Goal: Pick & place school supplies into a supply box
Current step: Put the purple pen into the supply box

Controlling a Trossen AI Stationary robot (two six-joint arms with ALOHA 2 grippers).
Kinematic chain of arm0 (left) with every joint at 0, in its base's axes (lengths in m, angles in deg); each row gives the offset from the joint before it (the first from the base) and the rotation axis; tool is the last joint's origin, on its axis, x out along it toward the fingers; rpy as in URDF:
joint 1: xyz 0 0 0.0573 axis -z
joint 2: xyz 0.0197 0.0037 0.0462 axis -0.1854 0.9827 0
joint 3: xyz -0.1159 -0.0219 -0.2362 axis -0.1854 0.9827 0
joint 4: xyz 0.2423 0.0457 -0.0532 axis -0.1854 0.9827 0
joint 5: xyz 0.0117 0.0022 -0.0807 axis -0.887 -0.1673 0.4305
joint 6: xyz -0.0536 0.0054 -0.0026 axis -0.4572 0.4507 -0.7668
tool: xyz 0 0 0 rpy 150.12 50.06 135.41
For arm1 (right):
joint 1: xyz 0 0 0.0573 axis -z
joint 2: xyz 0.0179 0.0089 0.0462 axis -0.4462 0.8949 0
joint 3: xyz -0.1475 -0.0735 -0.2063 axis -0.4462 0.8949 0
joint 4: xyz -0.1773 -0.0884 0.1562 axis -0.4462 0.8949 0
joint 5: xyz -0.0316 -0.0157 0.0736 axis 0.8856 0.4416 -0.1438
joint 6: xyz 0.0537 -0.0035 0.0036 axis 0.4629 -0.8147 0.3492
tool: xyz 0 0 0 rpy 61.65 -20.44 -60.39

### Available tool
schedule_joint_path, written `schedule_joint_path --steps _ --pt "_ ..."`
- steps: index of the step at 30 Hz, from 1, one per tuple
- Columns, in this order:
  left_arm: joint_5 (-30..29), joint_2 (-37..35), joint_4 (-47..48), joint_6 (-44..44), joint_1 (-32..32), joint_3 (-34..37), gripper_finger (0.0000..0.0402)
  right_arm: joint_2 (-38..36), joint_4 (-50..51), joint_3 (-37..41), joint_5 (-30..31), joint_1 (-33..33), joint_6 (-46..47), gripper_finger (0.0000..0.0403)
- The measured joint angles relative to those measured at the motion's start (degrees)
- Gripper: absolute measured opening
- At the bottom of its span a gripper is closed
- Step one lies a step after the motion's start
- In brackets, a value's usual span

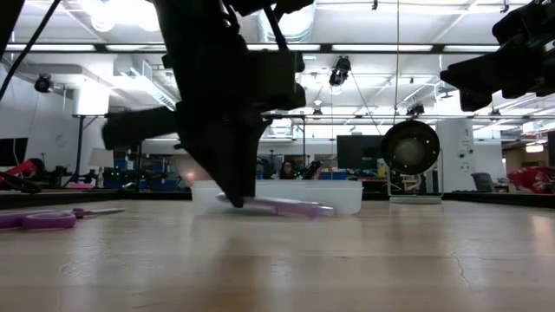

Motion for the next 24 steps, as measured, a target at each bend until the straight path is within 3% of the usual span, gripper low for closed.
schedule_joint_path --steps 6,24 --pt "-10.61 -0.09 -0.19 -7.88 0.00 -0.35 0.0012 0.00 -0.01 0.00 0.00 -0.01 0.00 0.0082" --pt "-33.81 -0.31 -0.46 -23.97 -0.05 -2.34 0.0012 0.00 -0.01 0.00 0.00 0.01 0.00 0.0075"
